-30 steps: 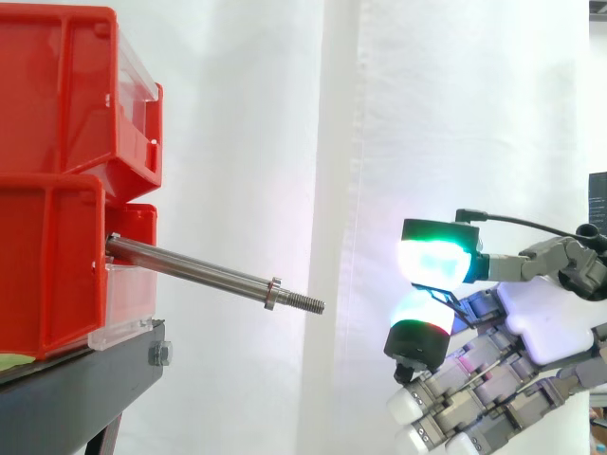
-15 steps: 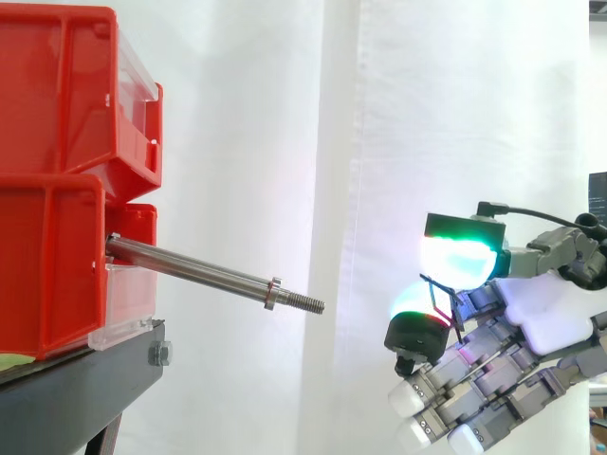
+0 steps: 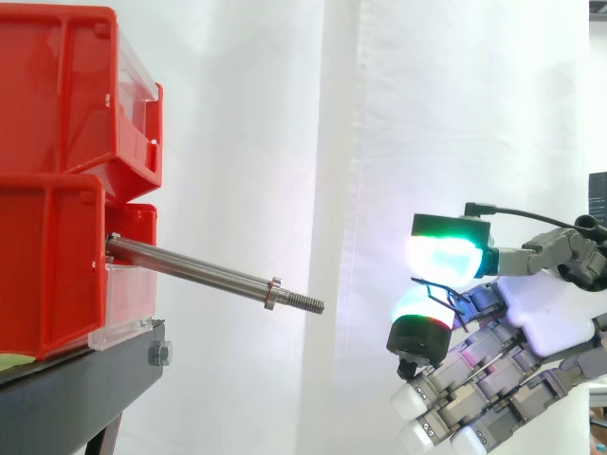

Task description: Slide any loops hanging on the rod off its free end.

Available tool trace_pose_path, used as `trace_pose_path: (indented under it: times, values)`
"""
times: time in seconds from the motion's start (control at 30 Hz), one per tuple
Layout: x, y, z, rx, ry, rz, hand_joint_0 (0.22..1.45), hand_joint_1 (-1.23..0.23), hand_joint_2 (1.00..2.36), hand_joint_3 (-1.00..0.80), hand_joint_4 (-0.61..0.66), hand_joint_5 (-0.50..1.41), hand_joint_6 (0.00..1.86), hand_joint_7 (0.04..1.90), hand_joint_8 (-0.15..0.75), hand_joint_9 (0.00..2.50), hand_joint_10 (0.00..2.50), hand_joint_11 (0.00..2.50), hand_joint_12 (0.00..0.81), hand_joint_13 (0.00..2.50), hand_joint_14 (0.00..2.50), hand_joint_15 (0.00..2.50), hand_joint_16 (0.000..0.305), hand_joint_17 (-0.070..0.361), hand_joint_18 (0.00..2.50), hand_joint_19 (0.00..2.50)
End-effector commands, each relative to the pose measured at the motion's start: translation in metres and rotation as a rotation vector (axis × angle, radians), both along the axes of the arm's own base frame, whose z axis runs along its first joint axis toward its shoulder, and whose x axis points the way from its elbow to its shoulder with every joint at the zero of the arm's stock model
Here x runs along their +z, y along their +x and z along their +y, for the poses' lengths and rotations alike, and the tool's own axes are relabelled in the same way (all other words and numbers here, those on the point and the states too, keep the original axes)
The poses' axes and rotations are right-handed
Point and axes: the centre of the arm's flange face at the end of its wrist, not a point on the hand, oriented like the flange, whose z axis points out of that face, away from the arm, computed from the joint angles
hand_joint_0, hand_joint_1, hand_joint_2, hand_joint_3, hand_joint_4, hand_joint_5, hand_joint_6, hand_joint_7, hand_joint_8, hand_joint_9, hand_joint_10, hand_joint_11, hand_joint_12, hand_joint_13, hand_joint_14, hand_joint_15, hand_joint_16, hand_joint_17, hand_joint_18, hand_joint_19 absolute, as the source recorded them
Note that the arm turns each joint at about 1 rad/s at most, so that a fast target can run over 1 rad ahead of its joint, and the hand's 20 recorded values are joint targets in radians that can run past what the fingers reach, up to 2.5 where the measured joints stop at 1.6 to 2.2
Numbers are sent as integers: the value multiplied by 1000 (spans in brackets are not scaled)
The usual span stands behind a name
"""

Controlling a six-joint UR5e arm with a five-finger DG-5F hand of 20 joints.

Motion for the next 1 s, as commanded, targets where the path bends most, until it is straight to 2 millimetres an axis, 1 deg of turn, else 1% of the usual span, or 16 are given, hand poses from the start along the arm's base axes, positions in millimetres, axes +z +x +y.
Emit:
trace_pose_path:
  times: [0.0,0.03,0.13,0.23,0.3,0.47,0.53,0.73,0.97]
  values:
    - [0,0,-1,-2,2,1,502,-569,1000,-500,151,-167,787,1139,244,613,3,99,253,487,0,24,32,73,434,260]
    - [1,0,-1,-3,4,-1,500,-562,1000,-500,152,-166,785,1142,243,616,3,100,254,488,0,20,32,73,435,260]
    - [0,0,-1,-6,3,0,560,-556,1000,-500,142,-161,775,1190,230,613,2,100,239,478,0,26,30,66,413,262]
    - [0,0,-1,-6,3,0,608,-598,1000,-500,128,-159,773,1216,227,612,4,101,235,474,1,26,28,64,407,264]
    - [1,0,-1,-6,3,-1,626,-674,1004,-456,118,-163,780,1227,228,605,3,105,236,464,0,30,29,65,393,253]
    - [0,0,-1,-6,3,-1,634,-781,1013,-347,112,-186,810,1214,234,561,3,109,248,430,0,17,30,68,362,234]
    - [1,0,-1,-6,3,-4,640,-799,1012,-348,116,-193,816,1198,231,548,2,99,250,426,0,14,31,69,362,226]
    - [0,0,-1,-6,3,-1,680,-820,1000,-500,125,-198,817,1161,225,545,3,100,251,443,0,14,33,74,412,223]
    - [1,0,-1,-6,3,-3,657,-811,1000,-500,133,-193,820,1156,224,558,3,99,249,468,0,8,33,73,455,235]
